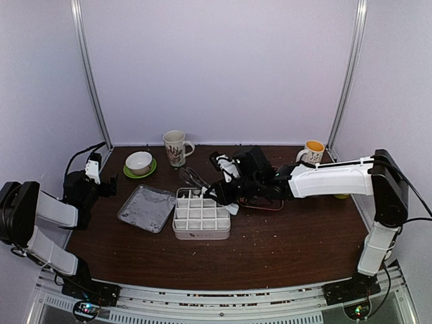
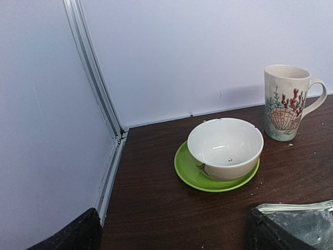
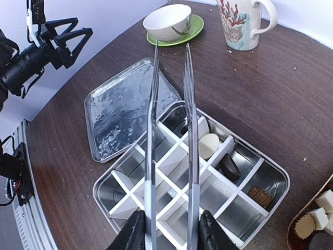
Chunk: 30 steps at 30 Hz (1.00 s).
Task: Pack the chocolate
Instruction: Place the fake chocolate in the empty pocket of the box.
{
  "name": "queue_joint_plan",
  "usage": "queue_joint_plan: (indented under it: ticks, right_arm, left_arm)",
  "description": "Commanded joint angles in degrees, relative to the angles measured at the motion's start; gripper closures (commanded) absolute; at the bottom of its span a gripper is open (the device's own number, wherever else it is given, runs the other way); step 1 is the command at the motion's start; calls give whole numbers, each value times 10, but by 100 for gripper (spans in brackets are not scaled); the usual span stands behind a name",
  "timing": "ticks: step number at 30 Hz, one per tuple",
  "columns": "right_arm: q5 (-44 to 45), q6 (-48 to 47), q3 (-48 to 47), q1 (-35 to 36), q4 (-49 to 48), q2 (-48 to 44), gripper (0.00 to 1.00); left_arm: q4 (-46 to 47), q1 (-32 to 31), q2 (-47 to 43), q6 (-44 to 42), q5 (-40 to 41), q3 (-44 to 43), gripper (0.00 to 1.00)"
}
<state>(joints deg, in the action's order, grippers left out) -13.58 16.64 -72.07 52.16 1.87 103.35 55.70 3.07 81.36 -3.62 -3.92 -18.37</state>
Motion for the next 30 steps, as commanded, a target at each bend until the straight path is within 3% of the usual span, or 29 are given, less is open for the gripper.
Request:
queue_joint_plan:
  ticks: [1, 13, 30]
  right_arm:
    - [15, -9, 5, 4, -22, -41, 66]
    - [29, -16, 69, 4, -45, -132, 67]
    - [137, -45, 217, 3, 52, -332, 69]
  left_arm:
    - [33, 4, -1, -7, -7, 2, 2]
    - [32, 4, 0, -7, -7, 1, 2]
    - [32, 4, -1, -6, -7, 2, 2]
